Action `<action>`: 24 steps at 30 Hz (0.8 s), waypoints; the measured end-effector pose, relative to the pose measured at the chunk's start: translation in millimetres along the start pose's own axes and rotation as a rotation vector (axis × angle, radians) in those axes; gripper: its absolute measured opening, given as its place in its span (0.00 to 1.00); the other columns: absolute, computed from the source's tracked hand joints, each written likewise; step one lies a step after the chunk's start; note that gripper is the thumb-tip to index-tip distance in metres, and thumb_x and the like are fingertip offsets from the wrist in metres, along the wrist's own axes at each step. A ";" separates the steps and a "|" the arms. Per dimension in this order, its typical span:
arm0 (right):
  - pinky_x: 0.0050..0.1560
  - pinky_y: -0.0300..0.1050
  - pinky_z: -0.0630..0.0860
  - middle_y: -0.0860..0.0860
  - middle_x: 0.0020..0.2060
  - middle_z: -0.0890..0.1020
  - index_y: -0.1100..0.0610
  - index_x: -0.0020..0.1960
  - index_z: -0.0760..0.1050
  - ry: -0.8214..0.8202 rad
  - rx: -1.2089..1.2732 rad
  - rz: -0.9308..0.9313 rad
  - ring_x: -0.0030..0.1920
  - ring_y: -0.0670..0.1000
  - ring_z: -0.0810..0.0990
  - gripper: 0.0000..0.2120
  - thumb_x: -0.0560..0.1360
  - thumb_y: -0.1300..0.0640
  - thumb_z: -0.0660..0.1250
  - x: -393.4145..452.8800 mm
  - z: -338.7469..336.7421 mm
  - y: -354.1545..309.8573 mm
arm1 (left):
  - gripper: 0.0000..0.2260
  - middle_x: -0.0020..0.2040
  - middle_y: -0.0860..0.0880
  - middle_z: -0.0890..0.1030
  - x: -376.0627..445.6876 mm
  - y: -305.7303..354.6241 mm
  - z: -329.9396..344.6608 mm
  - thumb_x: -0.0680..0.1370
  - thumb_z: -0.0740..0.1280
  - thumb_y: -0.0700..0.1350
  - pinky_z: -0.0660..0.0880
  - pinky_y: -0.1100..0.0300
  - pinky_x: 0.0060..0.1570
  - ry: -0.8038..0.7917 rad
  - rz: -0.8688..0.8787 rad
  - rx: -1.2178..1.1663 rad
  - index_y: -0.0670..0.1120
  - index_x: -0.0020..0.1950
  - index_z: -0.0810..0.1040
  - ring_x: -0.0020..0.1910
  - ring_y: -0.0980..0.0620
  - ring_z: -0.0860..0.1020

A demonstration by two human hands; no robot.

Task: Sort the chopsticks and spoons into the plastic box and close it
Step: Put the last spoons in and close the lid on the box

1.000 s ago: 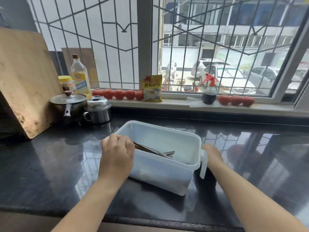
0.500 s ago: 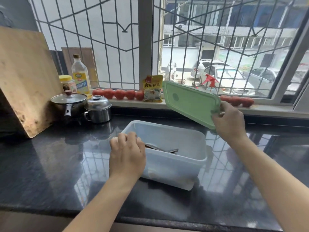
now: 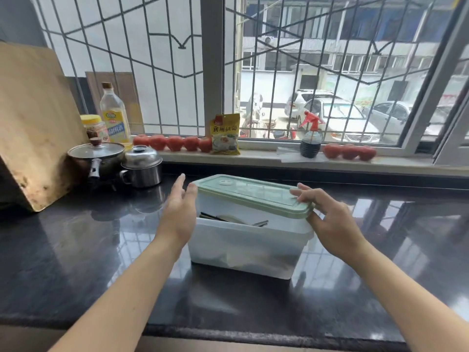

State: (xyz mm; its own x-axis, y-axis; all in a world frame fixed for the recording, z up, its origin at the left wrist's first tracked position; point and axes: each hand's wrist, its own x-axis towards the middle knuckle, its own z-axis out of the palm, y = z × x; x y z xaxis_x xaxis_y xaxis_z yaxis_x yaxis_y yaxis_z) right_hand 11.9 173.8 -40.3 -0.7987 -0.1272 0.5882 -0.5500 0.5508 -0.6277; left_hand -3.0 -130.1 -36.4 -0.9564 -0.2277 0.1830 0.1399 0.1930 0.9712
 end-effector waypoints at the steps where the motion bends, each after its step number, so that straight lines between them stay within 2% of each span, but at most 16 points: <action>1: 0.71 0.39 0.71 0.40 0.60 0.82 0.55 0.53 0.76 0.002 0.041 0.040 0.71 0.37 0.72 0.11 0.79 0.71 0.66 3.6 1.2 -0.2 | 0.24 0.71 0.60 0.72 1.5 1.4 0.4 0.86 0.55 0.58 0.60 0.58 0.68 -0.006 0.001 0.026 0.56 0.83 0.60 0.64 0.64 0.68; 2: 0.71 0.42 0.71 0.39 0.60 0.81 0.55 0.53 0.75 0.007 0.073 0.079 0.71 0.37 0.71 0.10 0.80 0.69 0.65 7.6 1.9 -0.2 | 0.24 0.72 0.59 0.72 3.5 2.2 0.9 0.86 0.55 0.58 0.59 0.59 0.67 -0.001 -0.002 0.044 0.55 0.83 0.60 0.64 0.63 0.68; 4: 0.73 0.47 0.70 0.40 0.61 0.80 0.52 0.52 0.73 -0.001 0.128 0.118 0.71 0.38 0.71 0.09 0.82 0.66 0.63 13.2 2.9 -1.0 | 0.25 0.78 0.54 0.68 4.5 2.0 2.2 0.87 0.54 0.57 0.59 0.60 0.67 0.022 -0.003 0.059 0.53 0.83 0.60 0.70 0.59 0.66; 7: 0.75 0.51 0.66 0.41 0.64 0.81 0.47 0.50 0.71 -0.051 0.236 0.112 0.74 0.40 0.68 0.15 0.83 0.68 0.60 8.9 4.2 -1.4 | 0.23 0.78 0.55 0.66 -1.3 2.2 2.4 0.87 0.53 0.55 0.58 0.64 0.68 0.059 0.074 0.000 0.51 0.82 0.62 0.75 0.59 0.64; 10: 0.76 0.54 0.62 0.42 0.67 0.79 0.45 0.52 0.71 -0.105 0.239 0.090 0.76 0.40 0.63 0.18 0.83 0.69 0.58 1.3 3.4 1.0 | 0.17 0.71 0.58 0.73 -9.0 -1.1 -1.1 0.87 0.56 0.54 0.64 0.61 0.70 0.084 0.152 0.001 0.52 0.74 0.72 0.70 0.59 0.70; 12: 0.77 0.54 0.59 0.42 0.69 0.77 0.44 0.58 0.73 -0.142 0.245 0.078 0.78 0.41 0.61 0.23 0.80 0.71 0.56 0.9 1.3 -1.7 | 0.10 0.61 0.52 0.81 -6.1 -7.8 -4.2 0.86 0.60 0.51 0.73 0.52 0.66 0.135 0.157 0.055 0.52 0.61 0.80 0.61 0.54 0.78; 14: 0.76 0.48 0.57 0.40 0.70 0.76 0.46 0.64 0.75 -0.148 0.236 0.082 0.78 0.41 0.60 0.28 0.72 0.70 0.55 -1.3 -1.0 -4.9 | 0.07 0.54 0.49 0.80 -6.0 -11.5 -6.8 0.84 0.63 0.48 0.75 0.49 0.60 0.195 0.169 0.143 0.51 0.51 0.79 0.53 0.53 0.78; 16: 0.75 0.45 0.57 0.36 0.69 0.76 0.47 0.66 0.76 -0.118 0.214 0.113 0.77 0.39 0.61 0.30 0.69 0.66 0.55 -8.5 -3.3 -0.3 | 0.06 0.52 0.48 0.77 -11.5 -11.6 -7.5 0.83 0.64 0.46 0.74 0.60 0.55 0.234 0.225 0.225 0.50 0.47 0.77 0.49 0.58 0.76; 18: 0.76 0.46 0.58 0.36 0.67 0.77 0.49 0.62 0.79 -0.073 0.205 0.148 0.75 0.39 0.64 0.26 0.70 0.62 0.55 -16.2 -3.9 6.2 | 0.06 0.52 0.47 0.75 -17.9 -10.5 -6.6 0.83 0.64 0.44 0.67 0.74 0.48 0.241 0.288 0.288 0.48 0.46 0.77 0.48 0.63 0.74; 19: 0.75 0.47 0.59 0.38 0.66 0.78 0.49 0.60 0.81 -0.043 0.190 0.164 0.74 0.40 0.66 0.22 0.72 0.59 0.55 -17.5 -2.8 6.2 | 0.06 0.53 0.48 0.73 -19.5 -10.8 -5.6 0.82 0.65 0.44 0.66 0.76 0.46 0.239 0.309 0.308 0.46 0.46 0.77 0.47 0.66 0.73; 21: 0.71 0.48 0.66 0.40 0.62 0.81 0.48 0.54 0.82 0.016 0.109 0.209 0.70 0.42 0.72 0.18 0.76 0.49 0.54 -11.9 1.0 -1.0 | 0.06 0.53 0.49 0.72 -20.3 -10.6 -3.5 0.82 0.64 0.45 0.66 0.73 0.48 0.237 0.313 0.351 0.46 0.46 0.76 0.48 0.64 0.73; 22: 0.67 0.48 0.69 0.40 0.59 0.81 0.48 0.51 0.82 0.032 0.054 0.236 0.66 0.43 0.75 0.18 0.75 0.45 0.54 -6.4 3.0 -6.9 | 0.06 0.53 0.49 0.71 -20.0 -10.3 -2.4 0.82 0.64 0.46 0.67 0.67 0.52 0.239 0.304 0.389 0.47 0.46 0.76 0.49 0.60 0.72; 24: 0.60 0.50 0.74 0.41 0.55 0.81 0.49 0.48 0.80 0.029 -0.037 0.285 0.60 0.47 0.78 0.14 0.75 0.44 0.58 3.1 6.2 -18.1 | 0.04 0.52 0.50 0.69 -18.3 -6.1 -1.8 0.81 0.64 0.46 0.66 0.57 0.54 0.232 0.265 0.461 0.47 0.47 0.75 0.53 0.50 0.71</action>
State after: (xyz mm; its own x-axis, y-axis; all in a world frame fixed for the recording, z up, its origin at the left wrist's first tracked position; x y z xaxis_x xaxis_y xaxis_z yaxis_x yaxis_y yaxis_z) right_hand 17.8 158.3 -30.3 -0.9121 0.0602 0.4056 -0.2948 0.5911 -0.7508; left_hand 14.1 -128.8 -45.3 -0.8156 -0.3078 0.4900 0.1912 0.6558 0.7303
